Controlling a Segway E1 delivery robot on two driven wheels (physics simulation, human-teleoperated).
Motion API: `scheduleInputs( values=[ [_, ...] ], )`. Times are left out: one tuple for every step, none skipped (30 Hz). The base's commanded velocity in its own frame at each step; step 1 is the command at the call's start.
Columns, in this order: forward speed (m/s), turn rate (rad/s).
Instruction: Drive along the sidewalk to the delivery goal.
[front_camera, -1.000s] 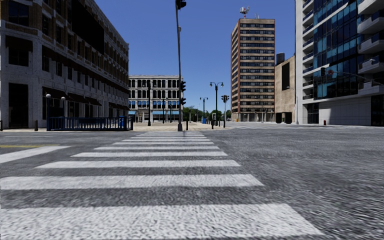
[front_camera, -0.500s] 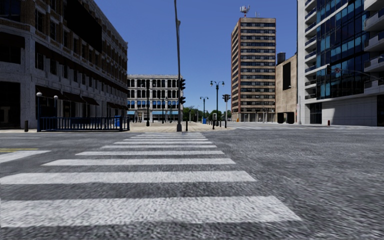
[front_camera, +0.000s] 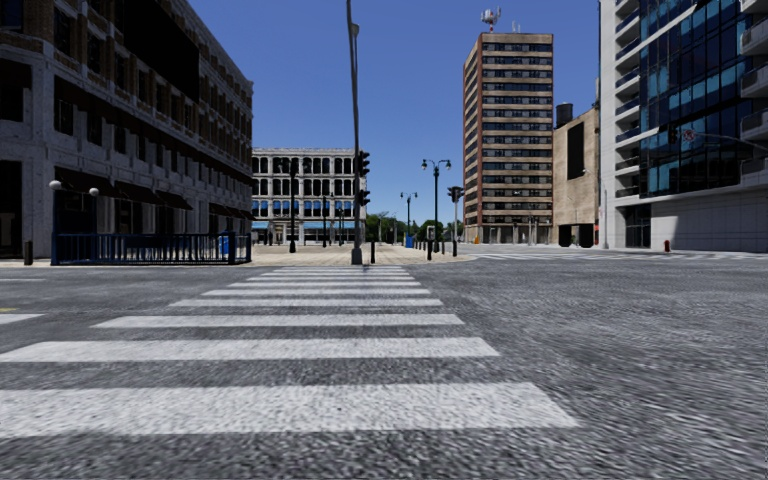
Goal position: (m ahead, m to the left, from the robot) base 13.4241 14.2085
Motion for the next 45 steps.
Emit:
scheduleInputs(
  values=[
    [1.76,0.0],
    [1.76,0.0],
    [1.76,0.03],
    [1.76,0.15],
    [1.76,0.32],
    [1.76,0.32],
    [1.76,0.47],
    [1.76,0.55],
    [1.76,0.57],
    [1.76,0.51],
    [1.76,0.51],
    [1.76,0.07],
    [1.76,0.03],
    [1.76,0.02],
    [1.76,0.02],
    [1.76,0.02],
    [1.76,0.01],
    [1.76,0.01],
    [1.76,0.01],
    [1.76,0.01],
    [1.76,0.01],
    [1.76,0.01],
    [1.76,0.01],
    [1.76,0.01],
    [1.76,0.01],
    [1.76,0.05],
    [1.76,0.22],
    [1.76,0.49],
    [1.76,0.67],
    [1.76,0.73],
    [1.76,0.73],
    [1.76,0.68],
    [1.76,0.14],
    [1.76,0.01],
    [1.76,0.0],
    [1.76,0.0],
    [1.76,0.0],
    [1.76,0.0],
    [1.76,0.0],
    [1.76,0.0],
    [1.76,0.0],
    [1.77,0.0],
    [1.77,0.0],
    [1.77,0.0],
    [1.77,0.0]
  ],
)
